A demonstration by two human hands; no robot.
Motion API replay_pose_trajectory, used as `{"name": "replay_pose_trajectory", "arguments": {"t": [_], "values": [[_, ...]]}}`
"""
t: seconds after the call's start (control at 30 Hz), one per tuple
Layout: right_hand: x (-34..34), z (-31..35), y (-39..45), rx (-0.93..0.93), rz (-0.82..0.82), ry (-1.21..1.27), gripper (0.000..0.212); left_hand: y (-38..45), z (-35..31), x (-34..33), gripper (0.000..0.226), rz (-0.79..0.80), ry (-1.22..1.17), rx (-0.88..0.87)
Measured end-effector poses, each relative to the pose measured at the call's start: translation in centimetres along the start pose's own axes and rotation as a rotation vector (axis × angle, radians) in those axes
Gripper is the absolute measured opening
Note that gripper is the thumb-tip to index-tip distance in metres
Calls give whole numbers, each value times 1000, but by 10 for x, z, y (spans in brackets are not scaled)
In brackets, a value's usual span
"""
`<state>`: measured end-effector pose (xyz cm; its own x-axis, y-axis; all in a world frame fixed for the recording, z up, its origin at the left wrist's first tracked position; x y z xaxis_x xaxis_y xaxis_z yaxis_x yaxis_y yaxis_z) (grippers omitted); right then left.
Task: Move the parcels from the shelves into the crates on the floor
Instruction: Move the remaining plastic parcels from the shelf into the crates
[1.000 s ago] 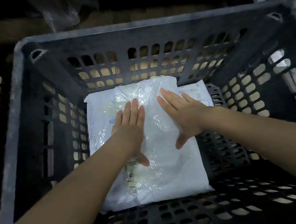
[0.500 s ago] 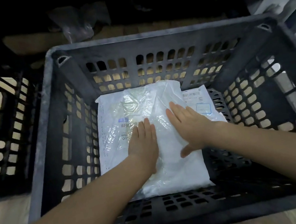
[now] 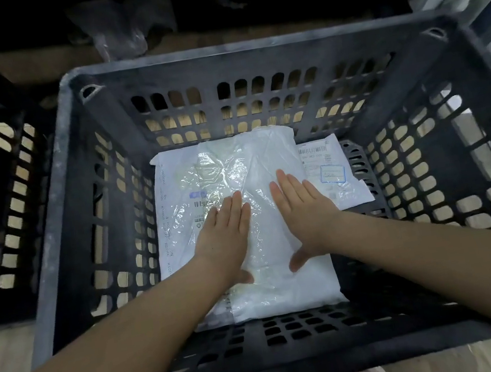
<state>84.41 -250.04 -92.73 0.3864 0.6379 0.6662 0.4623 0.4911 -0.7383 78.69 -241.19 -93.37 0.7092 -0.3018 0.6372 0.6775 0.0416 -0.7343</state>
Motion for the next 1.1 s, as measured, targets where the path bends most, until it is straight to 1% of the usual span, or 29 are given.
{"name": "replay_pose_trajectory", "arguments": {"t": [0.07, 0.13, 0.37, 0.53, 0.73, 0.8, 0.83, 0.9, 0.93, 0.97, 1.1], "values": [[2, 2, -5, -10, -30, -1, 143, -4, 0, 2, 120, -19, 6, -7], [2, 3, -9, -3, -27, 6, 142, -7, -1, 5, 121, -32, 18, -1], [-1, -4, -8, 28, 99, 26, 151, -7, 2, 9, 131, -50, 88, 14], [-5, -5, -3, 44, 66, 18, 150, 5, 7, 7, 140, -33, 29, 18], [-9, -4, 4, 49, 110, 2, 147, 12, 8, 2, 141, 15, -21, 16], [-6, -5, 1, 46, 116, 10, 145, 6, 10, 6, 136, 27, -33, 30], [-3, -6, -3, 48, 121, 18, 142, -1, 10, 9, 128, 34, -43, 44], [6, -11, -15, 50, 132, 37, 134, -20, 12, 14, 103, 54, -77, 85], [11, -14, -25, 45, 141, 38, 129, -33, 13, 16, 94, 74, -90, 105], [16, -16, -37, 35, 152, 37, 124, -48, 15, 18, 92, 105, -101, 119], [47, -20, -106, -25, 190, 96, 99, -127, 33, 35, 94, 207, -125, 146]]}}
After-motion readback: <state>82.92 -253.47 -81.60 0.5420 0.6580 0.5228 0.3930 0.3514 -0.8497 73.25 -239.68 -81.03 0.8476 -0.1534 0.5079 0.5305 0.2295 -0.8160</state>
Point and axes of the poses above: each hand's wrist, its own y-axis towards the middle knuckle, its own x-axis out of the back of the hand, z = x × y, the point moved 9 cm from there along y, towards the middle knuckle, and after that the axes turned 11 degrees about z, right-handed, at the moved point
